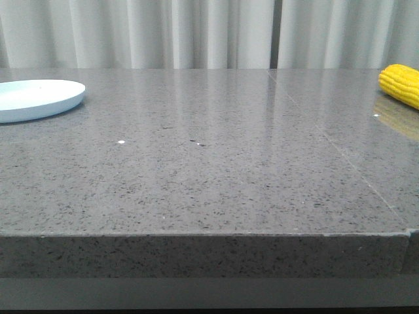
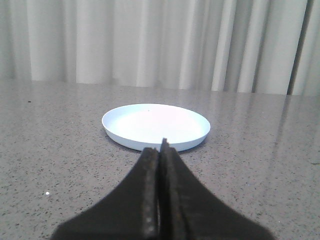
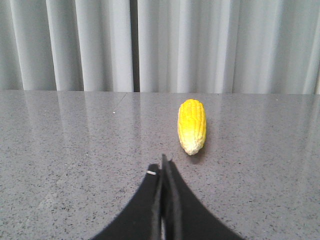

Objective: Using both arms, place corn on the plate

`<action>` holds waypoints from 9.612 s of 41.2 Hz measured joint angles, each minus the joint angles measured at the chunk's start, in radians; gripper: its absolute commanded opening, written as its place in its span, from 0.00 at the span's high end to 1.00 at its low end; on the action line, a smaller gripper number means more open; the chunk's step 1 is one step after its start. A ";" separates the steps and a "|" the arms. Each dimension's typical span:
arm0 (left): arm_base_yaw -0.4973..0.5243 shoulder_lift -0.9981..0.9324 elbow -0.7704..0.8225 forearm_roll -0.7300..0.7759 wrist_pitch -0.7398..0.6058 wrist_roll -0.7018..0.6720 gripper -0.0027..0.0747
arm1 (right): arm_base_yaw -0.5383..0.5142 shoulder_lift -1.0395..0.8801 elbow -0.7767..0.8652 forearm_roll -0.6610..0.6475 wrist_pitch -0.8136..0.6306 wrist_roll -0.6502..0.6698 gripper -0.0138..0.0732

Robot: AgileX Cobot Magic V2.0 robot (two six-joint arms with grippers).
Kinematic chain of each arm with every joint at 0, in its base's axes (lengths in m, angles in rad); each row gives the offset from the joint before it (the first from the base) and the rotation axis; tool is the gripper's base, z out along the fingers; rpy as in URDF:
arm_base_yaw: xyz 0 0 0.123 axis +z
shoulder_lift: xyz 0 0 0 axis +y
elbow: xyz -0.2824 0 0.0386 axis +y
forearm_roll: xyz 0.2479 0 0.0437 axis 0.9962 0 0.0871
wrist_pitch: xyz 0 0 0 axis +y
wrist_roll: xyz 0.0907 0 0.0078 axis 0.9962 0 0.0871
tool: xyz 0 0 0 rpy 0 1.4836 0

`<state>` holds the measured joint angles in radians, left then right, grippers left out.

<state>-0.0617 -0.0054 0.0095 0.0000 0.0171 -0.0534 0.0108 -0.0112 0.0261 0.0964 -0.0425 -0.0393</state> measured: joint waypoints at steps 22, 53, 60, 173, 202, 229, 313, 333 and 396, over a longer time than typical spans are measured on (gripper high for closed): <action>0.000 0.000 0.000 0.000 0.000 0.000 0.99 | 0.000 0.000 0.000 0.000 0.000 0.000 0.92; 0.000 0.000 -0.326 0.000 0.135 0.000 0.99 | 0.000 0.032 -0.369 0.015 0.255 0.000 0.92; 0.000 0.085 -0.523 0.000 0.267 0.000 0.99 | 0.000 0.159 -0.576 0.017 0.430 0.000 0.92; 0.247 1.576 -1.340 -0.199 0.872 0.251 0.19 | 0.000 0.797 -0.747 0.017 0.734 0.000 0.12; 0.289 1.890 -1.539 -0.350 0.824 0.294 0.21 | 0.000 0.797 -0.747 0.017 0.734 0.000 0.12; 0.292 1.910 -1.545 -0.368 0.819 0.311 0.99 | 0.000 0.797 -0.747 0.017 0.734 0.000 0.12; -0.189 1.897 -1.528 -0.582 0.933 0.603 0.37 | 0.000 0.797 -0.747 0.017 0.734 0.000 0.12; -0.319 1.582 -1.528 -0.103 0.979 0.280 0.37 | 0.000 0.797 -0.747 0.017 0.734 0.000 0.12; -0.522 0.507 -0.791 0.064 0.881 0.001 0.37 | 0.000 0.814 -0.747 0.017 0.736 0.000 0.12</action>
<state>-0.5838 0.5018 -0.7817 0.0642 0.8977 -0.0522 0.0108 0.8032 -0.7212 0.1131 0.6940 -0.0393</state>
